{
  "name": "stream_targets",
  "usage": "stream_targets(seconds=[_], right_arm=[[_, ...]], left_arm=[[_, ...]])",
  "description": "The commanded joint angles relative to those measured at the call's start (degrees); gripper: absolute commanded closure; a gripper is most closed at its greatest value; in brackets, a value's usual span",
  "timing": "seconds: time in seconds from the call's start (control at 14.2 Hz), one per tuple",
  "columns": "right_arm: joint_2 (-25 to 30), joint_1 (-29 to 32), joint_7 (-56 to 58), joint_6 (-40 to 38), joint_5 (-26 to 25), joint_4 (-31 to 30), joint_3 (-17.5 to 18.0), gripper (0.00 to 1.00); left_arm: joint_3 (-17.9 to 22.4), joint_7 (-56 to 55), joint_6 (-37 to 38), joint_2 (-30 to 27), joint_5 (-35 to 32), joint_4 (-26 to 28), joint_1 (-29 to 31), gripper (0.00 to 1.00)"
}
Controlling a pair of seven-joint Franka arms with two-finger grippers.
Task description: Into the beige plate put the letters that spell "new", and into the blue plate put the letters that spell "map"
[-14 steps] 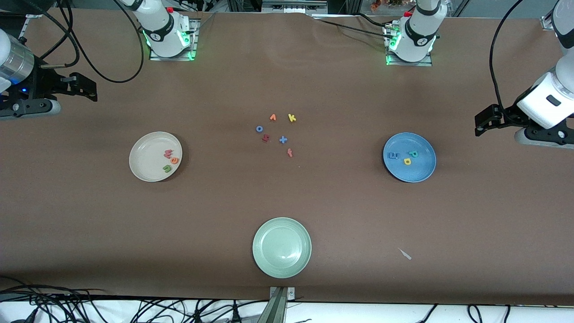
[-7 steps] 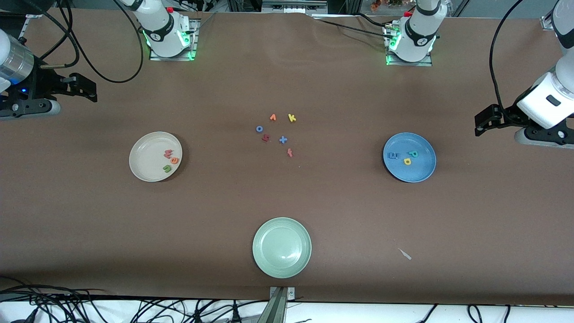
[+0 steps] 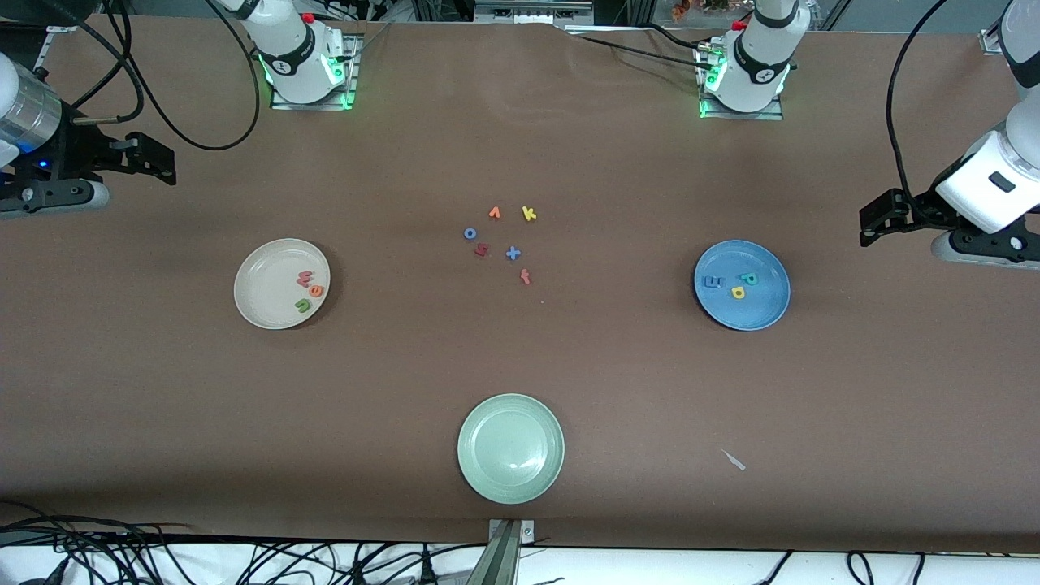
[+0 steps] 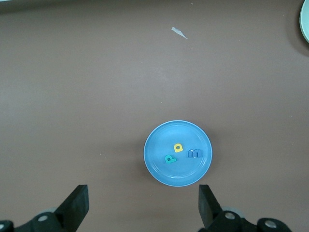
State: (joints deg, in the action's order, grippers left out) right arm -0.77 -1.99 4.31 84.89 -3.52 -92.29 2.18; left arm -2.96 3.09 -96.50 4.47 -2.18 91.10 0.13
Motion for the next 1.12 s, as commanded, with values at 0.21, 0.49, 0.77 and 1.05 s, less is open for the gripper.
stream_targets(seconds=[0.21,0.49,0.77,1.05], right_arm=[[0.59,0.23,-0.35,0.36,0.54,-0.52,0.10,0.00],[0.59,0.23,-0.35,0.36,0.54,-0.61,0.10,0.00],[0.59,0.23,-0.35,0.36,0.54,-0.61,0.10,0.00],[0.59,0.23,-0.26,0.45,0.45,-0.52,0.10,0.00]], left_arm=[[-0.38,0.52,1.23,1.07,0.86,-1.72,0.40,0.00],[-0.38,0.69,3.24,1.07,0.86,-1.80,0.48,0.00],[-0.38,0.43,3.16,1.07,0.25,-1.98,0.30,0.00],[-0.38,0.69,2.98,1.33,0.16,-1.98,0.04,0.00]])
